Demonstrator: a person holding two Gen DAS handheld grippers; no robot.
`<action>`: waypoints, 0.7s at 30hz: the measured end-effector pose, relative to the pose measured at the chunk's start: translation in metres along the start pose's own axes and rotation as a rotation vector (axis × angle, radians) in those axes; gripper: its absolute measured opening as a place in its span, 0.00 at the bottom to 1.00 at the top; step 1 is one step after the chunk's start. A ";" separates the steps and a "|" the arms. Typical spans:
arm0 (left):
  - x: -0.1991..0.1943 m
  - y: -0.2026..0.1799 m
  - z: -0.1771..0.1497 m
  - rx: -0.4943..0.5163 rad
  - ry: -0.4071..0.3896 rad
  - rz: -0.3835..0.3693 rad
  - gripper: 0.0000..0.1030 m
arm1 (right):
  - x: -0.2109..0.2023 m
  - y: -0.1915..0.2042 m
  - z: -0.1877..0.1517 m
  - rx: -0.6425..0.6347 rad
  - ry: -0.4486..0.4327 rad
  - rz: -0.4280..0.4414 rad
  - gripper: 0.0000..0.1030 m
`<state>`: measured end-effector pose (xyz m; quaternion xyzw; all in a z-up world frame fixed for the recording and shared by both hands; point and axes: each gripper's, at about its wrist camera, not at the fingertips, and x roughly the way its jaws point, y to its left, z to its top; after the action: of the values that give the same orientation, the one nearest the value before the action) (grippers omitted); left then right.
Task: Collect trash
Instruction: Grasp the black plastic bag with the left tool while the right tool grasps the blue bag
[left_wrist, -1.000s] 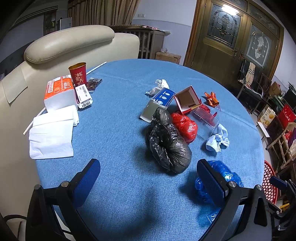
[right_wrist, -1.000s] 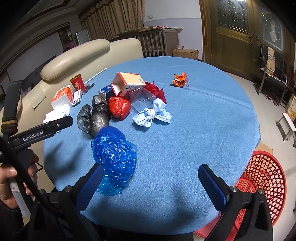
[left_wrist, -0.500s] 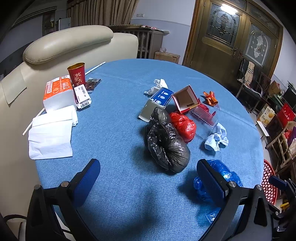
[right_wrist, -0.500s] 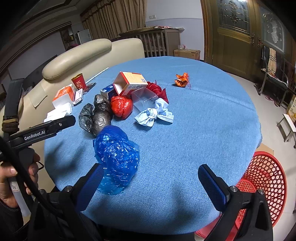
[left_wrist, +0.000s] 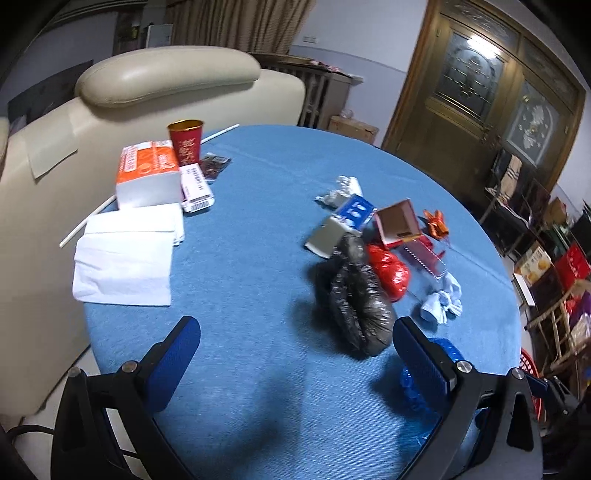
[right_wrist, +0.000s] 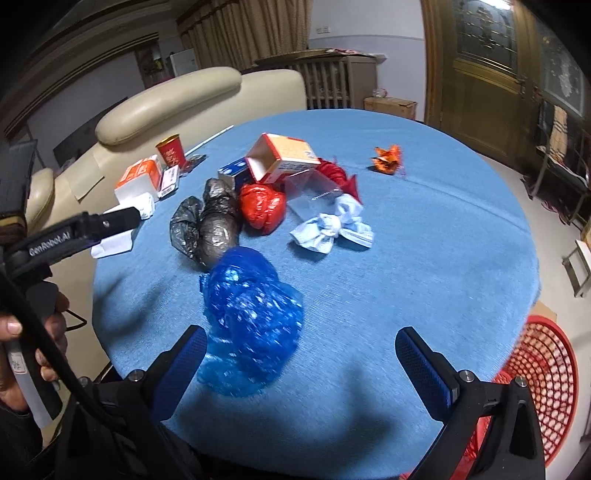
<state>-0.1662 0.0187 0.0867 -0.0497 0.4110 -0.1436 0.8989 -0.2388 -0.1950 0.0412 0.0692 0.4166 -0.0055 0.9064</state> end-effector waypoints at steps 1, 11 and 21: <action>0.001 0.002 0.000 -0.006 0.004 0.002 1.00 | 0.004 0.003 0.002 -0.010 0.001 0.000 1.00; 0.022 -0.008 0.007 -0.002 0.043 -0.026 1.00 | 0.059 0.021 0.017 -0.073 0.063 0.050 0.79; 0.057 -0.045 0.018 0.025 0.092 -0.043 1.00 | 0.052 0.001 0.009 -0.013 0.034 0.094 0.52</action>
<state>-0.1270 -0.0419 0.0669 -0.0406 0.4491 -0.1703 0.8762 -0.1978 -0.1927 0.0074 0.0831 0.4284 0.0408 0.8988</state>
